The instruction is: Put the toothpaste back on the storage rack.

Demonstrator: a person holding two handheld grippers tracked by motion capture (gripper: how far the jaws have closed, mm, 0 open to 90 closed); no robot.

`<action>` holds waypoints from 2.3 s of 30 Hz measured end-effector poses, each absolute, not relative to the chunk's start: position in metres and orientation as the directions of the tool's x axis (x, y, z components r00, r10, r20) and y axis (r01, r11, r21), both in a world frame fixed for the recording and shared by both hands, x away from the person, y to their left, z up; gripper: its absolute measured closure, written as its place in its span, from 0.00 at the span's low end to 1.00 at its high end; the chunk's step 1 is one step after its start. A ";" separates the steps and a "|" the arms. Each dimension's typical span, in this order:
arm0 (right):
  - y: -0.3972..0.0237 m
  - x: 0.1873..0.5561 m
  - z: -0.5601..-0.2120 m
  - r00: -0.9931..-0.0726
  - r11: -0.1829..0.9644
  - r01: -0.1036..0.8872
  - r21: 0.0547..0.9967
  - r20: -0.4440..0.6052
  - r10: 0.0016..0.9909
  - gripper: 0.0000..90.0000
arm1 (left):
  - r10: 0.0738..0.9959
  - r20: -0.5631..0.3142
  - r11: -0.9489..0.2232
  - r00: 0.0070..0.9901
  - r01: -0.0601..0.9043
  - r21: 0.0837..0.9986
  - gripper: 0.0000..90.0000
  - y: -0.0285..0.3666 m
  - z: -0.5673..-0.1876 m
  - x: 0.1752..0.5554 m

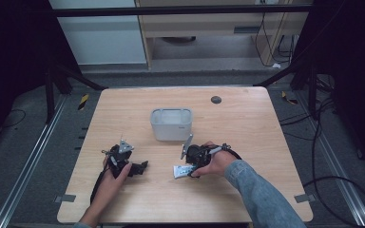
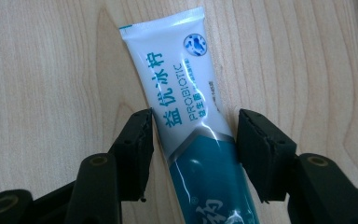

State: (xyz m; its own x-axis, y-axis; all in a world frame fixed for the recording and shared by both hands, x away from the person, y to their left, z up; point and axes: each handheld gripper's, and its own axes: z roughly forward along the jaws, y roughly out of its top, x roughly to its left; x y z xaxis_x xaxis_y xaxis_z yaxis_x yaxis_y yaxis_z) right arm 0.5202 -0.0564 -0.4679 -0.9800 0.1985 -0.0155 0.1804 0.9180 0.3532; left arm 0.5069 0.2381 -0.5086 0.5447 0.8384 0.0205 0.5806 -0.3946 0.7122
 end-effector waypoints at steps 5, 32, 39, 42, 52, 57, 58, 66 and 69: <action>-0.057 0.520 -0.468 -0.980 0.919 0.179 0.351 -0.016 0.197 0.54 | 0.839 0.020 -0.394 0.544 0.581 0.712 0.00 0.238 -0.509 0.507; -0.055 0.518 -0.469 -0.980 0.929 0.174 0.326 -0.033 0.195 0.67 | 0.839 0.020 -0.394 0.544 0.581 0.712 0.00 0.238 -0.509 0.507; -0.056 0.518 -0.468 -0.978 0.927 0.187 0.326 -0.026 0.207 0.72 | 0.838 0.020 -0.395 0.545 0.581 0.712 0.00 0.238 -0.509 0.507; -0.056 0.517 -0.467 -0.976 0.924 0.200 0.327 -0.019 0.218 0.76 | 0.838 0.020 -0.394 0.545 0.581 0.712 0.00 0.238 -0.509 0.507; -0.059 0.516 -0.464 -0.973 0.913 0.221 0.342 0.012 0.231 0.85 | 0.838 0.021 -0.395 0.545 0.580 0.712 0.00 0.238 -0.509 0.507; -0.061 0.515 -0.461 -0.969 0.907 0.231 0.353 0.003 0.246 0.88 | 0.839 0.022 -0.395 0.544 0.581 0.711 0.00 0.238 -0.509 0.507; -0.060 0.514 -0.461 -0.968 0.907 0.236 0.349 0.003 0.251 0.88 | 0.838 0.022 -0.396 0.545 0.581 0.711 0.00 0.238 -0.508 0.507; -0.063 0.512 -0.451 -0.965 0.902 0.242 0.357 -0.010 0.263 0.89 | 0.838 0.021 -0.395 0.545 0.580 0.712 0.00 0.238 -0.509 0.507; -0.065 0.512 -0.444 -0.964 0.900 0.240 0.363 -0.021 0.266 0.89 | 0.838 0.021 -0.395 0.545 0.580 0.712 0.00 0.238 -0.509 0.507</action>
